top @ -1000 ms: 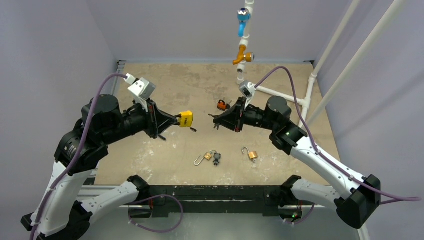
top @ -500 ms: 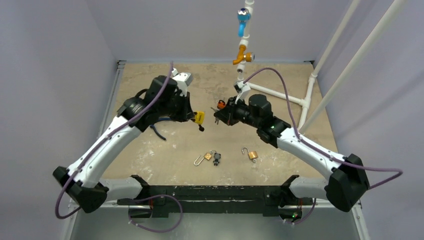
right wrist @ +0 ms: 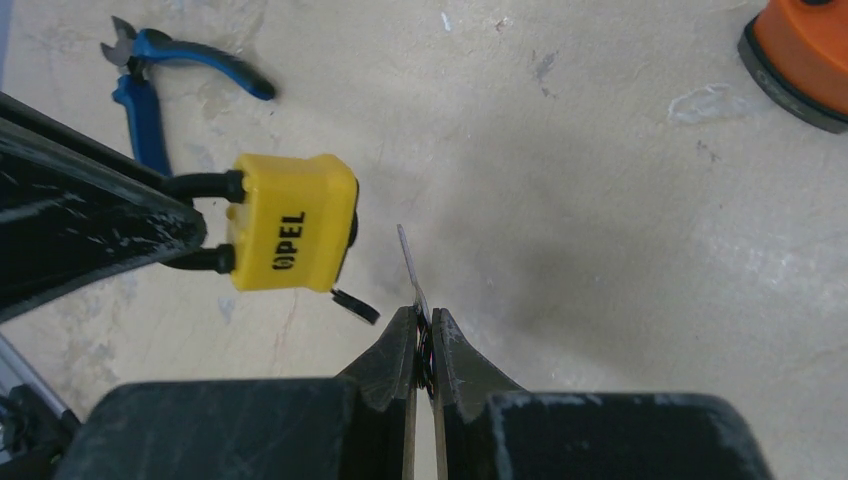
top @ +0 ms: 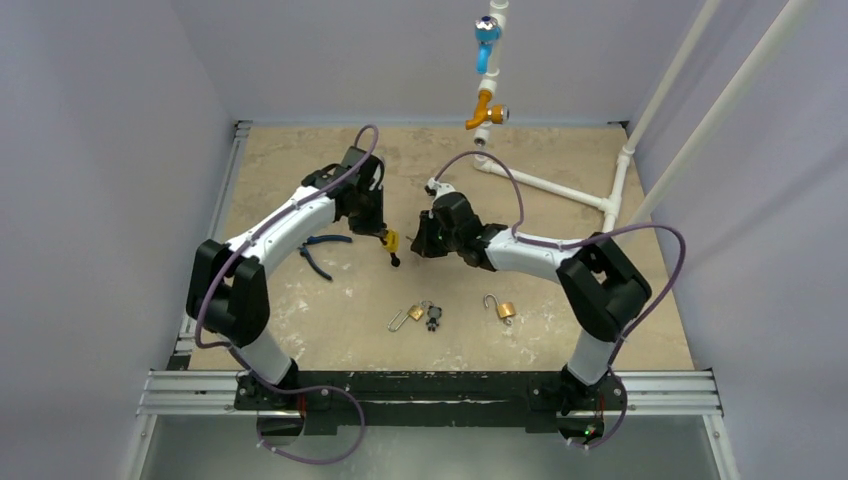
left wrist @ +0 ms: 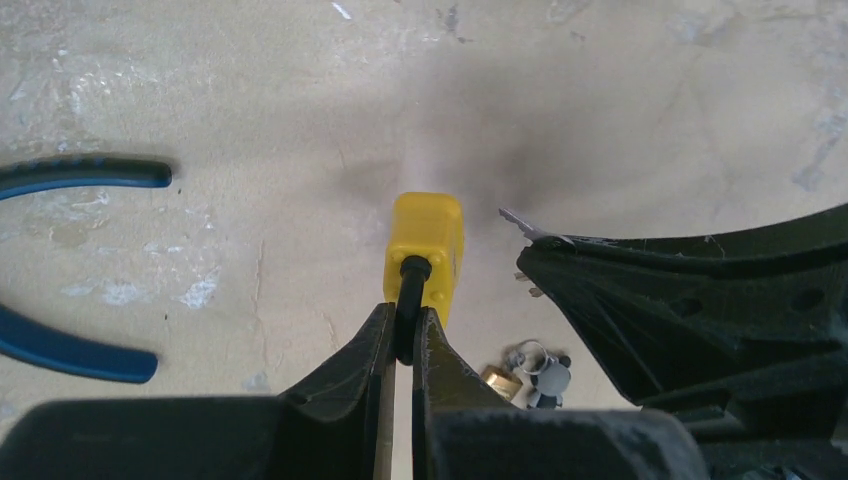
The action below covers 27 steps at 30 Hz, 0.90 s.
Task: Lock with the key
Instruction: Place the lock at the center of the board.
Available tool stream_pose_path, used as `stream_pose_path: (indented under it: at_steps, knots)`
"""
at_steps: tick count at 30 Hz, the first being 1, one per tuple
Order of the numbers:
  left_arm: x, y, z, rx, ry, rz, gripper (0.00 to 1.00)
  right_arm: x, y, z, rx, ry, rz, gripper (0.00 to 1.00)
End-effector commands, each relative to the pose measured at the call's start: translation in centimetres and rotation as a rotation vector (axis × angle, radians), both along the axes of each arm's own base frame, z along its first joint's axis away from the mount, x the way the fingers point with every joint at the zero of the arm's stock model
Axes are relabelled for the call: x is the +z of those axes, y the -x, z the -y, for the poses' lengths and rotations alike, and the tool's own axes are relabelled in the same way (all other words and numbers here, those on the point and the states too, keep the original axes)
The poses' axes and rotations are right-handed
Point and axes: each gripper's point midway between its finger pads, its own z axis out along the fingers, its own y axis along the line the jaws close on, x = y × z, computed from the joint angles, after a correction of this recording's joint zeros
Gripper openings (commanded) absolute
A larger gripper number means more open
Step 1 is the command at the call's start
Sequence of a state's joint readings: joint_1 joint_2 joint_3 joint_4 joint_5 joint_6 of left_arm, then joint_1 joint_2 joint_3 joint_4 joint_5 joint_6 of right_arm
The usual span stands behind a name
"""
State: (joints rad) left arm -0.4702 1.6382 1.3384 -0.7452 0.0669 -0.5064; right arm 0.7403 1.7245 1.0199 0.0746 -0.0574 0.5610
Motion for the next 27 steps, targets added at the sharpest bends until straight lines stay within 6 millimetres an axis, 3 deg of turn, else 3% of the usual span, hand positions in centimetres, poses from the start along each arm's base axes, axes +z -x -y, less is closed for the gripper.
stream_pose_path:
  at_steps: [1, 7, 14, 18, 22, 24, 27]
  knots:
    - [-0.3, -2.2, 0.7, 0.053, 0.098, 0.017, 0.0, 1.5, -2.2, -2.4, -0.037, -0.035, 0.043, 0.0]
    - [-1.9, -3.0, -0.4, 0.129, 0.148, -0.049, 0.0, -0.7, -3.1, -3.7, -0.054, -0.022, -0.001, 0.0]
    - [-3.4, -3.2, -0.8, 0.182, 0.236, -0.128, 0.02, -1.2, -3.4, -5.3, -0.05, -0.029, -0.018, 0.0]
    - [-3.1, -3.3, -0.7, 0.183, 0.255, -0.126, 0.17, -0.7, -3.6, -5.7, -0.045, -0.042, -0.015, 0.12]
    - [-1.9, -3.2, -1.2, 0.203, 0.267, -0.089, 0.44, -0.2, -3.4, -5.7, -0.028, -0.044, -0.007, 0.27]
    - [0.0, -2.9, -1.7, 0.201, 0.269, -0.04, 0.59, 0.2, -3.2, -5.6, -0.018, -0.039, -0.004, 0.37]
    - [2.0, -2.3, -2.3, 0.176, 0.26, 0.017, 0.68, 1.7, -2.9, -5.5, -0.008, -0.054, 0.009, 0.44]
